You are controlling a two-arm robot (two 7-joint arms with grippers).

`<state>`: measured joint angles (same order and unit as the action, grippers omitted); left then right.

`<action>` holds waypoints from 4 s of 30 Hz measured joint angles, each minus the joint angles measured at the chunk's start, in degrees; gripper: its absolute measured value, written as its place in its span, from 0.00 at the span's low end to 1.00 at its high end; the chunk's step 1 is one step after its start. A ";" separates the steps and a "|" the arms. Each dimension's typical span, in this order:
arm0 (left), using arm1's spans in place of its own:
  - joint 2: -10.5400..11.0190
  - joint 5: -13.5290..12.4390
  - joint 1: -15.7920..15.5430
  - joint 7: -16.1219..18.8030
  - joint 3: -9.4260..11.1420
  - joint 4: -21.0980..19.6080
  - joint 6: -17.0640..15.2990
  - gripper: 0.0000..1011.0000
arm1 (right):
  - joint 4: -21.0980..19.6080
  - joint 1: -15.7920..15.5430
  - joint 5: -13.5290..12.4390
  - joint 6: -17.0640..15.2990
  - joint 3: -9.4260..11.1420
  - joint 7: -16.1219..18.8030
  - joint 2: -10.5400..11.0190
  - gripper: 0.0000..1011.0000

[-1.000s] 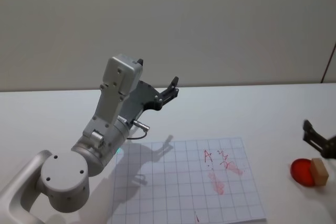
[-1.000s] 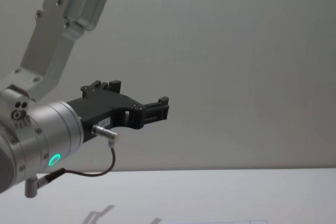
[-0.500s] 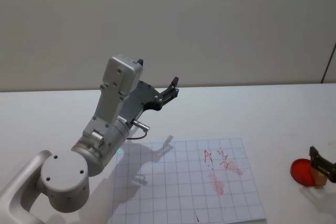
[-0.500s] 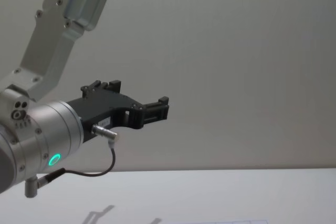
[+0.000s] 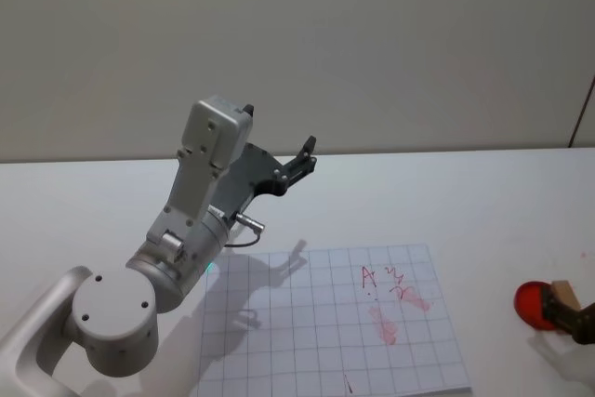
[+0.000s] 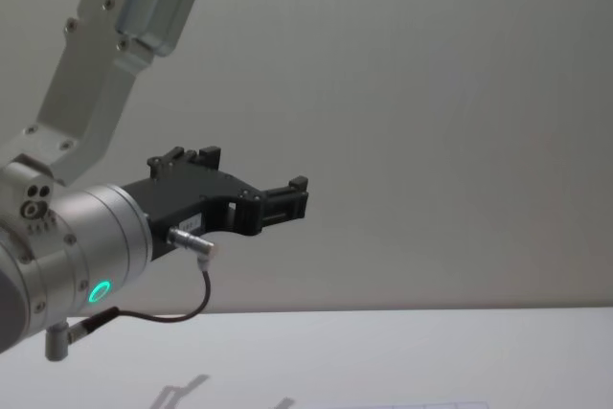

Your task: Use the one hand to pick up the stamp and affix it onto the A4 paper.

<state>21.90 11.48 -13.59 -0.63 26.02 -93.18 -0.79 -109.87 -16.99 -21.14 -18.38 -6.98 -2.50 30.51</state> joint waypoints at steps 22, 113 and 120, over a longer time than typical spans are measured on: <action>0.00 0.00 0.00 0.01 0.00 0.00 0.00 0.99 | 4.07 4.28 5.15 -4.78 -2.25 2.54 -3.45 0.97; 0.00 0.00 0.00 0.01 0.00 0.00 0.00 0.99 | 12.33 15.12 12.53 0.90 -10.10 36.39 -9.73 0.22; 0.00 0.00 0.00 0.01 0.00 0.00 0.00 0.99 | 13.64 15.09 13.54 -0.36 -10.52 37.34 -9.28 0.22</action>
<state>21.89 11.48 -13.59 -0.62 26.03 -93.17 -0.79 -96.22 -1.90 -7.60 -18.74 -17.49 34.84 21.23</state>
